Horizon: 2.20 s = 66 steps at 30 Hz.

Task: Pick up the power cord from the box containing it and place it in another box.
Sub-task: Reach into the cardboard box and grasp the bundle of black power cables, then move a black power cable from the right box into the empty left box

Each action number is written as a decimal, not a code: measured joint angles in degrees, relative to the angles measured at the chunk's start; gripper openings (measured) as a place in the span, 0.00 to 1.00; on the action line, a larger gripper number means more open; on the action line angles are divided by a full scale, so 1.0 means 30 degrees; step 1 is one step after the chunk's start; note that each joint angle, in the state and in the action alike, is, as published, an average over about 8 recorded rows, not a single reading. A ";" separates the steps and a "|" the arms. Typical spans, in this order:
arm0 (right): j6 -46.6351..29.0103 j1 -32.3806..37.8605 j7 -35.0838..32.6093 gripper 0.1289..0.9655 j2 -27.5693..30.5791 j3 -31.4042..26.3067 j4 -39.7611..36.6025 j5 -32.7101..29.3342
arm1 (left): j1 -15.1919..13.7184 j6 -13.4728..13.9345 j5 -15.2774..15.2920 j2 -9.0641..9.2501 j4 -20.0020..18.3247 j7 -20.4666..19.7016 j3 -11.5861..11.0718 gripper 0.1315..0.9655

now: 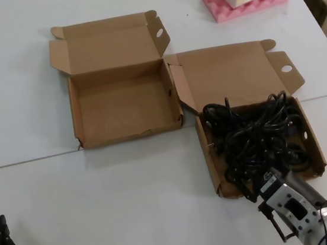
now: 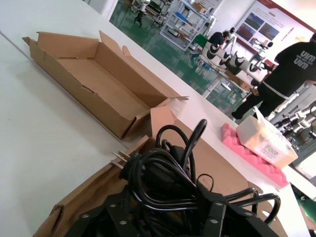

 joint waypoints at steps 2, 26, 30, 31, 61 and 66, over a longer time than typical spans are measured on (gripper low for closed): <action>0.0042 -0.0009 0.0000 0.49 0.0044 -0.0098 0.0023 -0.0035 | 0.0000 0.0000 0.0001 0.0000 0.0000 0.0000 0.0000 0.07; 0.0295 -0.0247 0.0000 0.09 -0.0005 -0.0251 0.0521 -0.0904 | 0.0000 0.0000 0.0000 0.0000 0.0000 -0.0001 0.0000 0.04; 0.0025 -0.0508 0.0000 0.07 -0.0092 0.0040 0.1257 -0.1367 | 0.0000 0.0000 0.0000 0.0000 0.0000 -0.0001 0.0000 0.04; -0.0083 -0.0587 0.0000 0.07 -0.0112 0.0134 0.1531 -0.1511 | 0.0000 0.0000 0.0000 0.0000 0.0000 -0.0001 0.0000 0.04; 0.3318 1.0674 0.0000 0.07 0.0029 -1.0135 -0.5331 0.1032 | 0.0000 0.0000 0.0000 0.0000 0.0000 -0.0002 0.0000 0.04; 0.4593 1.2940 0.0000 0.07 -0.0640 -1.3248 -0.9192 0.2161 | 0.0000 0.0000 0.0000 0.0000 0.0000 -0.0002 0.0000 0.04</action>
